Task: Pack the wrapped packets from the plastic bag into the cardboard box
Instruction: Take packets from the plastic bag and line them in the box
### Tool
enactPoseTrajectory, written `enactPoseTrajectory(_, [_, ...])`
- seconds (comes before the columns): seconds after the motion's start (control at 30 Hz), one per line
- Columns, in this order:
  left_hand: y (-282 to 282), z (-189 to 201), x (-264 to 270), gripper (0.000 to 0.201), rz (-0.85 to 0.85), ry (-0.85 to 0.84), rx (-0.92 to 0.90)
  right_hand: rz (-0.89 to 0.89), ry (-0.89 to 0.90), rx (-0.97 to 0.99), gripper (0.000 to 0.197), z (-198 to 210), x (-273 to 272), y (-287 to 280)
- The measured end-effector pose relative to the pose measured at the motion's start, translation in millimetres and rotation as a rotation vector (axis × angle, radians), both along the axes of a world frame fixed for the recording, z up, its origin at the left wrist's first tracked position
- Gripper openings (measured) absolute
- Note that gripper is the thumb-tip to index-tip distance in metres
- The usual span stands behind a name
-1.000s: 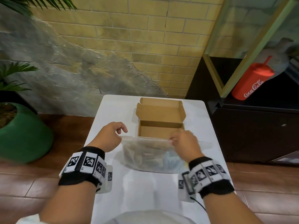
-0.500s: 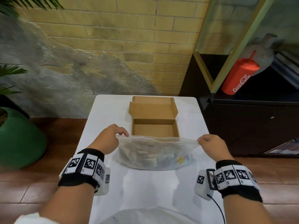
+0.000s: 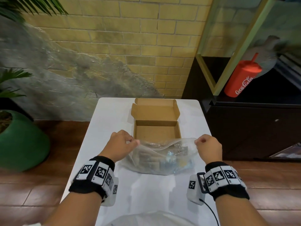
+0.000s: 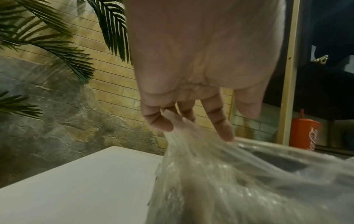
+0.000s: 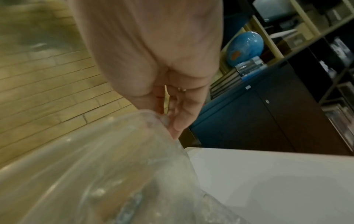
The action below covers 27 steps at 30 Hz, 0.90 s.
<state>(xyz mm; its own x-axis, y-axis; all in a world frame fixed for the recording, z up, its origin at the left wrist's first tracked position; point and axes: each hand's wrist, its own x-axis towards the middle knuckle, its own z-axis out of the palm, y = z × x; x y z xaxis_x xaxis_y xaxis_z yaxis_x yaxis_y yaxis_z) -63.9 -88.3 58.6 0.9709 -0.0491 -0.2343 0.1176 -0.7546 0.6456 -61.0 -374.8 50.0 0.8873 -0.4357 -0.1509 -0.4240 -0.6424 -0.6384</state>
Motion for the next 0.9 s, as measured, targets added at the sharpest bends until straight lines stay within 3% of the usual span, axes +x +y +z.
enactPoseTrajectory(0.1, [-3.1, -3.2, 0.1, 0.022, -0.019, -0.014, 0.05, -0.075, 0.036, 0.222, 0.02, -6.8, 2.2, -0.3])
enactPoseTrajectory(0.27, [-11.2, -6.7, 1.3, 0.028, 0.069, -0.057, 0.08, -0.202, 0.083, 0.808, 0.026, -7.8, 0.3, 2.7])
enactPoseTrajectory(0.4, [-15.0, -5.8, 0.7, 0.027, 0.016, -0.058, 0.093, -0.295, 0.094, 1.057, 0.024, -9.9, 0.5, -2.1])
enactPoseTrajectory(0.47, [-14.2, -2.9, -1.6, 0.021, -0.047, -0.035, -0.037, -0.354, 0.112, 1.108, 0.023, -13.2, 0.0, -3.5])
enactPoseTrajectory(0.53, [-12.7, -0.7, -4.0, 0.033, -0.162, 0.013, -0.109, -0.4, 0.146, 1.118, 0.022, -14.8, -0.6, -5.0])
enactPoseTrajectory(0.63, [-13.3, 4.4, -4.3, 0.044, -0.26, 0.033, -0.013, -0.418, 0.174, 1.142, 0.02, -19.4, -2.5, -9.3])
enactPoseTrajectory(0.9, [-1.3, 12.2, -4.4, 0.027, -0.16, 0.0, 0.32, -0.394, 0.132, 1.109, 0.031, -32.0, -2.6, -16.9])
